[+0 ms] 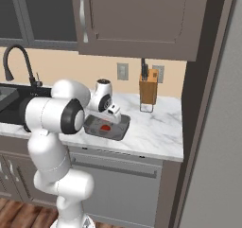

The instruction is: Take the bell pepper and lemon wedge out of the freezer and place them in the tupperware container on the counter. Then put the tupperware containing the vegetables back in the freezer.

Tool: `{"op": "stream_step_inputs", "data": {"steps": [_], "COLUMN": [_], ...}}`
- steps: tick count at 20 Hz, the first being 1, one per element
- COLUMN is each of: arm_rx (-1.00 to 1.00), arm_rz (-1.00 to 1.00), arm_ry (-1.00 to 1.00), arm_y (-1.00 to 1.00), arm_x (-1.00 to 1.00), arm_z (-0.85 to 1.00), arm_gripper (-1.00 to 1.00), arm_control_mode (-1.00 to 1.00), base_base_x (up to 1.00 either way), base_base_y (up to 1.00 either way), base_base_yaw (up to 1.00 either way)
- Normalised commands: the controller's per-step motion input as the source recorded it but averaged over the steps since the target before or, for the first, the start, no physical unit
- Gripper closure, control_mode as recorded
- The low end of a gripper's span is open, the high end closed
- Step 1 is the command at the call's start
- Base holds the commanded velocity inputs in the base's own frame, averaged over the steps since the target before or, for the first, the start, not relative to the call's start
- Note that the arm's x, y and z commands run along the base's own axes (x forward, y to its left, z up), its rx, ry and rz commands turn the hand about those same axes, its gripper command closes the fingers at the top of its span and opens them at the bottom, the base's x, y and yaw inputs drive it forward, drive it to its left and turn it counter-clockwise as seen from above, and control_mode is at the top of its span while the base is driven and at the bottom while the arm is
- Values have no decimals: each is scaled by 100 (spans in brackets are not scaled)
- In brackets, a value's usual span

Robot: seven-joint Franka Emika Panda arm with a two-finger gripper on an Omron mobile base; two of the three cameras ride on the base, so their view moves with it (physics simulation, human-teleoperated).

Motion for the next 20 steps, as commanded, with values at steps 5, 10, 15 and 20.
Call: {"op": "stream_step_inputs", "data": {"steps": [5, 10, 15, 20], "arm_rx": [2, 0, 0, 0], "arm_rz": [0, 0, 0, 0], "arm_ry": [-24, -34, -28, -28], "arm_y": [-3, 0, 0, -1], "arm_x": [-44, -90, -100, -100], "arm_z": [68, 84, 92, 100], "arm_gripper": [-100, -100, -100, -100], "arm_control_mode": [-100, -100, -100, -100], "base_base_x": [0, 0, 0, 0], "base_base_y": [0, 0, 0, 0], "base_base_yaw": [0, 0, 0, 0]}}
